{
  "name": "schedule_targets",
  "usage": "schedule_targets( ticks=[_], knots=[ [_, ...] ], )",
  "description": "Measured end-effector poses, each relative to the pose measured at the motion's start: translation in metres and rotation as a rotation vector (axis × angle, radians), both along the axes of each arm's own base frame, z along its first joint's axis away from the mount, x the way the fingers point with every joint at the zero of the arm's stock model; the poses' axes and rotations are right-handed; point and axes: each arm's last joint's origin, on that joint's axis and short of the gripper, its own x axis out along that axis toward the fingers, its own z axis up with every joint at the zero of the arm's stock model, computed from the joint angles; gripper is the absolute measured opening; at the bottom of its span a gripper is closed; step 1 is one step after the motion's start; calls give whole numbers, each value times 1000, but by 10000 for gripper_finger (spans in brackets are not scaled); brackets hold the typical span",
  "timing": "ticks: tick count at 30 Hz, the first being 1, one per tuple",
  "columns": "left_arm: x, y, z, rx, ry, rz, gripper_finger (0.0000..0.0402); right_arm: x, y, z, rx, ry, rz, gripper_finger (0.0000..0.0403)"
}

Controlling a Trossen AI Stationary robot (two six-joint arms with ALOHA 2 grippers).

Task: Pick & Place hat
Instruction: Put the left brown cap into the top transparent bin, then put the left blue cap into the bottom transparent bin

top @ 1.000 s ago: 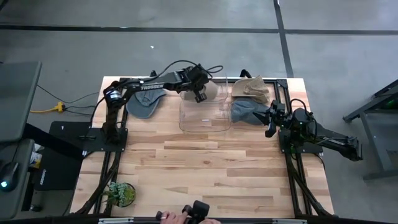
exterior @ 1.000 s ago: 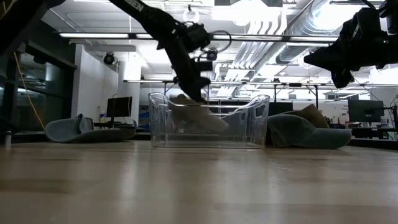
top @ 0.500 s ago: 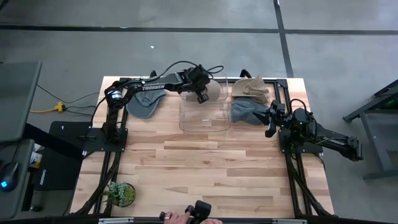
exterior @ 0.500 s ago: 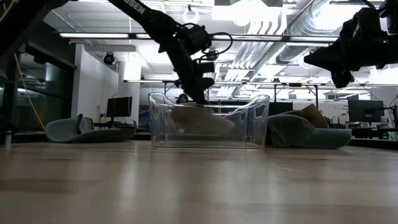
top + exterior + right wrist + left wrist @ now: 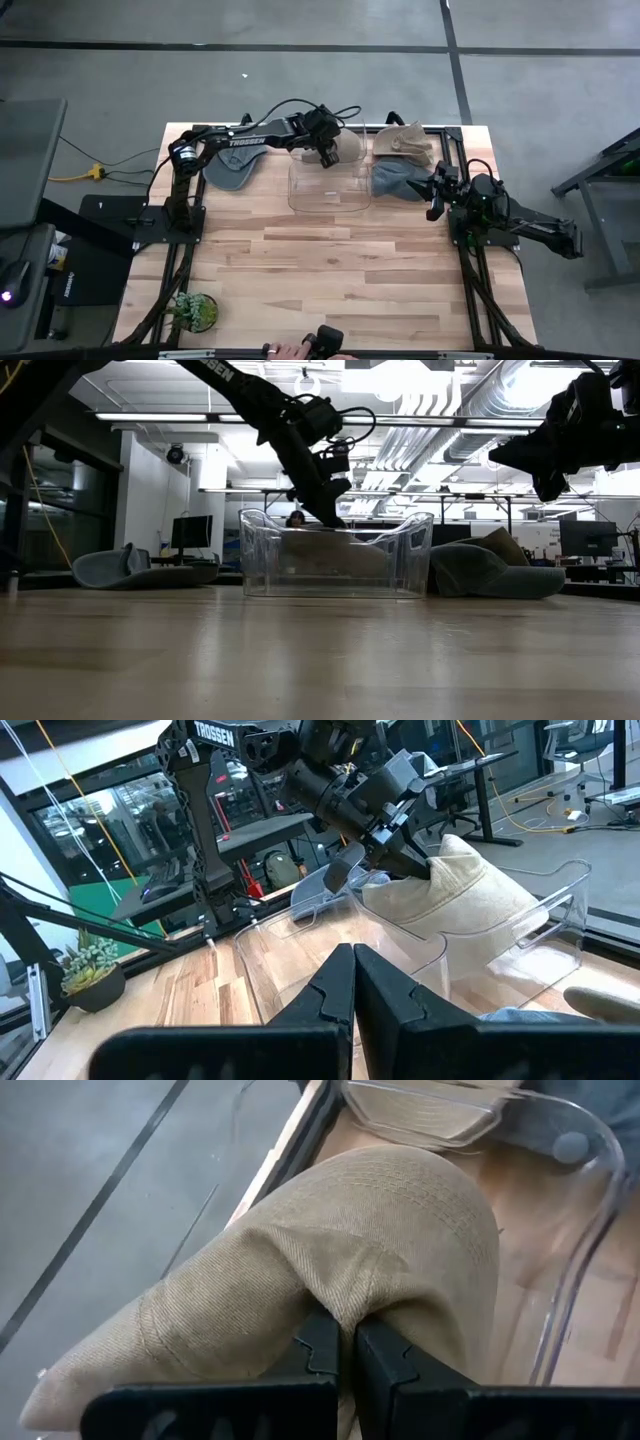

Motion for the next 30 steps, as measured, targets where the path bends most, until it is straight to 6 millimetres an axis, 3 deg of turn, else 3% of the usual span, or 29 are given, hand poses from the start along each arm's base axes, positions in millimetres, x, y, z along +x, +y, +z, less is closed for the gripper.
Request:
schedule_targets(
  ticks=[7, 15, 23, 30],
  knots=[
    [0, 0, 0, -50, -37, 47, 20, 0, 0, 0, -2, 1, 0, 1],
    [-1, 0, -1, -97, -63, 118, 111, 0, 0, 0, 0, 0, 1, 1],
    [-4, 3, -1, -23, -34, 227, 188, 0, 0, 0, -2, 1, 1, 1],
    [-7, 2, -2, -31, -5, 235, 205, 0, 0, 0, 0, 0, 1, 1]
  ],
)
